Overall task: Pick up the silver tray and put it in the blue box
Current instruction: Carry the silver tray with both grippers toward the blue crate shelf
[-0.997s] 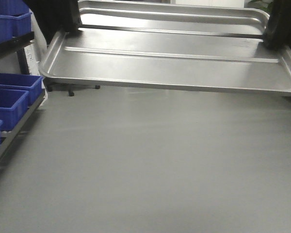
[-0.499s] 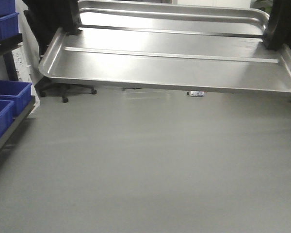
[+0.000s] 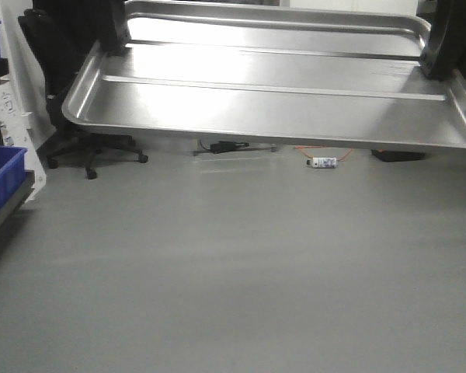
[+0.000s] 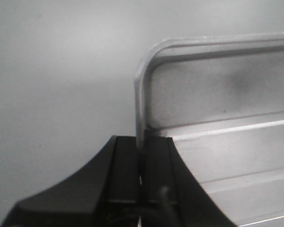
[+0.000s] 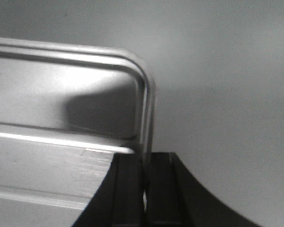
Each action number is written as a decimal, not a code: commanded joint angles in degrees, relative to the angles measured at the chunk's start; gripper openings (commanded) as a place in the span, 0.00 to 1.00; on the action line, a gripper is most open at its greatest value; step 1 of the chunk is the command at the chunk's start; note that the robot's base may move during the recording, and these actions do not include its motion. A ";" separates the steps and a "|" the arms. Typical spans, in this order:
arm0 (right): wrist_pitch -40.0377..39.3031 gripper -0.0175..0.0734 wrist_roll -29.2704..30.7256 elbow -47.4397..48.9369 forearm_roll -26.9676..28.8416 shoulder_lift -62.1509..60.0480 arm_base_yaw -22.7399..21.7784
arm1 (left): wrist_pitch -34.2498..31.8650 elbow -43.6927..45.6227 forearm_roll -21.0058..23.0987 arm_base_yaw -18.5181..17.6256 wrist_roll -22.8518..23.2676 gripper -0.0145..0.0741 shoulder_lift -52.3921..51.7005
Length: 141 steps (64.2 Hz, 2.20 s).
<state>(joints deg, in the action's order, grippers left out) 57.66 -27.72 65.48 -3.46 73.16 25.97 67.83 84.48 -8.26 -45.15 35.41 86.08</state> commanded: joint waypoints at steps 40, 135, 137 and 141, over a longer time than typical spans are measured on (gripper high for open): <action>-0.60 0.26 0.31 1.90 -4.92 -1.72 -0.50 | 6.51 1.28 -2.88 0.14 -0.47 0.05 -1.96; -0.60 0.26 0.31 1.90 -4.92 -1.72 -0.56 | 6.28 1.28 -3.02 0.27 -0.47 0.05 -1.86; -0.60 0.26 0.31 1.90 -4.92 -1.72 -0.56 | 6.28 1.28 -3.02 0.27 -0.47 0.05 -1.86; -0.60 0.26 0.31 1.90 -4.92 -1.72 -0.56 | 6.28 1.28 -3.02 0.27 -0.47 0.05 -1.86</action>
<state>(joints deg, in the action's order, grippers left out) 57.80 -27.72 65.48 -3.85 73.16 25.97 67.72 84.48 -7.58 -45.15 35.51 86.32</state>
